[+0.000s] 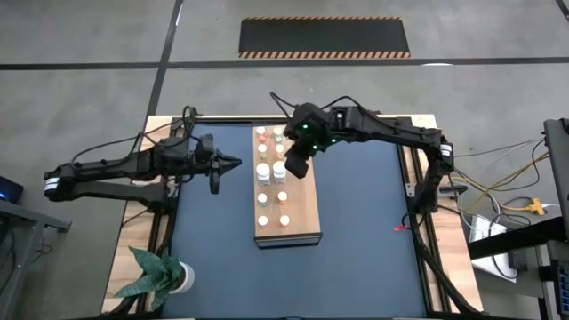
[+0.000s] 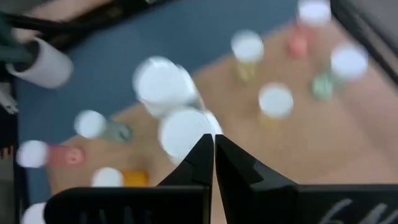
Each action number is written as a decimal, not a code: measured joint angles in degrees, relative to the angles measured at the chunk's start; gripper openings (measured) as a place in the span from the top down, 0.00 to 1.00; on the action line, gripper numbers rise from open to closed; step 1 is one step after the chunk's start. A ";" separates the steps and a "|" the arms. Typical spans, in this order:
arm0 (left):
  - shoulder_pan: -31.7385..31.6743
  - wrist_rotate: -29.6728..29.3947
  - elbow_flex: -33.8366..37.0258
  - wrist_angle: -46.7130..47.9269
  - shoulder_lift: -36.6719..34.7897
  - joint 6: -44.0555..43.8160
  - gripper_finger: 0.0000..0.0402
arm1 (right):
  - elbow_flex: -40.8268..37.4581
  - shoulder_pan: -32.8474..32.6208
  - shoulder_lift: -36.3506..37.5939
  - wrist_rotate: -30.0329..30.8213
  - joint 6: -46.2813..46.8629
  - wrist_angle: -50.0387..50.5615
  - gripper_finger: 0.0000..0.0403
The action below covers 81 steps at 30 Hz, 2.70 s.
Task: Pick and place medicine bottles onto shelf by color
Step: Return to Home Position
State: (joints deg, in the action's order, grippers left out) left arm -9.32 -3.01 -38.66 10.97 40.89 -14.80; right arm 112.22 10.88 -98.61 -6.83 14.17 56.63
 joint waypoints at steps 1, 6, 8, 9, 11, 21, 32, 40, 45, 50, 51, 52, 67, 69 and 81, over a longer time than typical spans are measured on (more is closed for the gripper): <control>0.00 0.57 -0.54 -0.05 -0.08 -0.04 1.00 | 0.00 -0.03 0.43 -0.02 -1.32 -1.35 0.98; -0.02 3.21 -3.63 1.76 -1.14 -1.86 1.00 | -0.20 0.15 2.46 -0.77 -10.26 -7.91 0.98; 0.02 4.43 -5.02 4.22 -1.74 -2.89 1.00 | -0.85 0.30 3.60 -1.83 -13.15 -10.88 0.98; 0.04 4.91 -5.60 5.53 -2.05 -3.33 1.00 | -1.30 0.33 4.30 -2.69 -14.26 -12.24 0.98; 0.07 5.56 -6.30 7.28 -2.77 -4.27 1.00 | -2.87 0.30 5.97 -3.54 -15.92 -14.66 0.98; 0.04 6.12 -7.65 -5.62 -6.23 0.53 1.00 | -19.69 0.13 15.05 -3.76 -18.18 -30.73 0.98; 3.71 21.46 -5.43 7.69 -11.07 12.70 1.00 | -50.25 -4.76 23.65 -11.39 -29.60 -60.33 0.98; 5.35 21.16 0.07 8.93 -21.54 18.41 1.00 | -62.69 -12.32 29.23 -0.64 -28.31 -69.79 0.98; 5.38 21.38 6.95 7.01 -31.97 17.76 1.00 | -67.79 -13.46 37.37 -0.70 -27.75 -69.76 0.98; 5.35 21.40 17.89 -2.16 -40.06 15.23 1.00 | -74.42 -12.79 44.99 -0.67 -27.22 -72.65 0.98; 5.35 21.38 19.11 -3.47 -39.36 15.22 1.00 | -75.99 -12.79 46.44 -0.72 -27.21 -73.46 0.98; 5.32 21.55 19.78 -3.36 -39.49 15.23 1.00 | -77.53 -12.72 47.82 -0.96 -27.21 -74.27 0.98; 5.31 21.32 28.42 -13.66 -35.81 15.46 1.00 | -96.53 -9.10 64.84 -1.07 -25.99 -84.35 0.98; 5.31 21.12 30.69 -17.08 -36.34 14.51 1.00 | -98.63 -9.01 66.71 -1.06 -25.93 -85.39 0.98; 5.31 20.49 38.12 -23.99 -38.02 12.34 1.00 | -106.88 -8.96 74.64 -1.04 -20.36 -90.36 0.98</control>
State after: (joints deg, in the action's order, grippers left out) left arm -4.01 17.48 -0.54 -13.03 2.87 -2.46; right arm 5.35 1.91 -23.97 -7.87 -6.20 -33.73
